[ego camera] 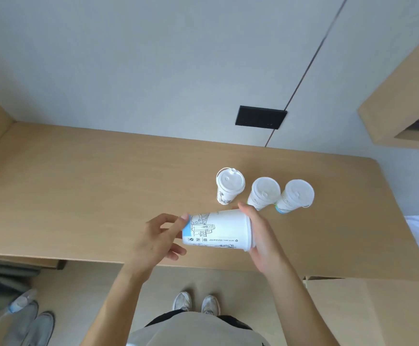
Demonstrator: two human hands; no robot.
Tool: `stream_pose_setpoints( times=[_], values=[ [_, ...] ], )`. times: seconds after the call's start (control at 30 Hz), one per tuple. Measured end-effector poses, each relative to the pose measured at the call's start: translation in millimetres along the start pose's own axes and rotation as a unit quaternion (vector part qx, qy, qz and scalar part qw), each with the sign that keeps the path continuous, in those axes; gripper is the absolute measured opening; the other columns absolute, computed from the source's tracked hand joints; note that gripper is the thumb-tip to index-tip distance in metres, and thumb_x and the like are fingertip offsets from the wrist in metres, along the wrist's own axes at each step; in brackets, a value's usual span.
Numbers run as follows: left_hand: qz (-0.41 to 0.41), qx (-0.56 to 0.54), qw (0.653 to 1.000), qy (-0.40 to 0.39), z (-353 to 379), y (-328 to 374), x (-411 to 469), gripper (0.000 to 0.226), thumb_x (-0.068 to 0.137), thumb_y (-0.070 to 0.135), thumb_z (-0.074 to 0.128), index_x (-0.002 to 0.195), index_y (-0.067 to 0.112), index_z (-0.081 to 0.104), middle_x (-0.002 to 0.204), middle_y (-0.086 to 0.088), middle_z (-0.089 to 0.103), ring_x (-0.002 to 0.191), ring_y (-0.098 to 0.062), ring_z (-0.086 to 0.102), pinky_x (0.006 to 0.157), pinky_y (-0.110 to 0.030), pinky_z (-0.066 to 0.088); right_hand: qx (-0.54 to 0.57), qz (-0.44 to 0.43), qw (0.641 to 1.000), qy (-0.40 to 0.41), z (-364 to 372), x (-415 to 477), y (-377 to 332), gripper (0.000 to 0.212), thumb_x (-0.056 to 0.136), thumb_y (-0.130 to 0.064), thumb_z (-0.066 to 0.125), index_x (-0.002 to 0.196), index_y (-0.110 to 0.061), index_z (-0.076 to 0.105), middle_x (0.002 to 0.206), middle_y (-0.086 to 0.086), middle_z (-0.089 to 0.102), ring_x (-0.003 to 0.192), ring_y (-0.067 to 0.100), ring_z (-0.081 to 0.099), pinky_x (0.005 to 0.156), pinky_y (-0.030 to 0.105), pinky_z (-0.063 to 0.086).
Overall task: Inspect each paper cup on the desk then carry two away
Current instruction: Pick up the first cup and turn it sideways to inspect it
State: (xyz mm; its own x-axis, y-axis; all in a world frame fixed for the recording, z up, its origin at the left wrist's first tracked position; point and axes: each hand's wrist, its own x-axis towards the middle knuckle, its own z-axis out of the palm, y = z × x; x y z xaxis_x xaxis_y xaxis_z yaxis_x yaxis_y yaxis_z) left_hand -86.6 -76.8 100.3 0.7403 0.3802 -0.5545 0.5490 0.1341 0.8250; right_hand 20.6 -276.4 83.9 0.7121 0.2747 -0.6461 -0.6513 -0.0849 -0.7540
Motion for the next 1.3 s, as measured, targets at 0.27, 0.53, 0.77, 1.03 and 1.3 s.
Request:
stream_pose_setpoints(
  times=[0.27, 0.53, 0.77, 1.03, 1.3],
  values=[
    [0.075, -0.011, 0.994, -0.082, 2, 13, -9, 0.043, 0.092, 0.039, 0.072, 0.133, 0.034, 0.061, 0.105, -0.001, 0.081, 0.095, -0.034, 0.075, 0.087, -0.039, 0.063, 0.067, -0.046, 0.997, -0.012, -11, -12, -3, 0.052, 0.065, -0.061, 0.078, 0.108, -0.032, 0.077, 0.139, 0.005, 0.068, 0.134, 0.026, 0.061, 0.108, 0.045, 0.045],
    [0.107, -0.051, 0.992, -0.048, 6, 17, -11, 0.034, 0.086, 0.035, 0.077, 0.117, 0.022, 0.075, 0.113, -0.001, 0.079, 0.091, -0.026, 0.077, 0.076, -0.034, 0.063, 0.094, -0.091, 0.99, -0.044, -9, -20, -7, 0.055, 0.069, -0.057, 0.08, 0.118, -0.032, 0.072, 0.14, 0.008, 0.067, 0.134, 0.026, 0.061, 0.109, 0.05, 0.046],
    [0.108, -0.065, 0.991, -0.04, 6, 18, -15, 0.027, 0.094, 0.023, 0.071, 0.121, 0.019, 0.074, 0.108, -0.003, 0.081, 0.083, -0.025, 0.076, 0.074, -0.033, 0.061, 0.103, -0.102, 0.989, -0.038, -3, -25, -8, 0.061, 0.067, -0.056, 0.077, 0.119, -0.026, 0.068, 0.122, 0.001, 0.072, 0.124, 0.021, 0.066, 0.103, 0.046, 0.048],
    [0.104, -0.06, 0.993, -0.022, 7, 16, -15, 0.029, 0.09, 0.03, 0.08, 0.118, 0.024, 0.075, 0.107, -0.001, 0.081, 0.081, -0.029, 0.078, 0.068, -0.03, 0.06, 0.1, -0.089, 0.991, -0.028, -2, -25, -4, 0.063, 0.065, -0.058, 0.08, 0.119, -0.028, 0.069, 0.131, 0.004, 0.07, 0.133, 0.025, 0.061, 0.11, 0.051, 0.045],
    [0.105, -0.05, 0.993, -0.036, 4, 20, -21, 0.039, 0.088, 0.034, 0.081, 0.124, 0.021, 0.072, 0.104, 0.002, 0.082, 0.084, -0.023, 0.077, 0.073, -0.033, 0.059, 0.123, -0.106, 0.986, -0.04, 0, -29, -6, 0.055, 0.064, -0.052, 0.078, 0.114, -0.03, 0.07, 0.116, -0.004, 0.07, 0.131, 0.028, 0.062, 0.1, 0.045, 0.047]
  ],
)
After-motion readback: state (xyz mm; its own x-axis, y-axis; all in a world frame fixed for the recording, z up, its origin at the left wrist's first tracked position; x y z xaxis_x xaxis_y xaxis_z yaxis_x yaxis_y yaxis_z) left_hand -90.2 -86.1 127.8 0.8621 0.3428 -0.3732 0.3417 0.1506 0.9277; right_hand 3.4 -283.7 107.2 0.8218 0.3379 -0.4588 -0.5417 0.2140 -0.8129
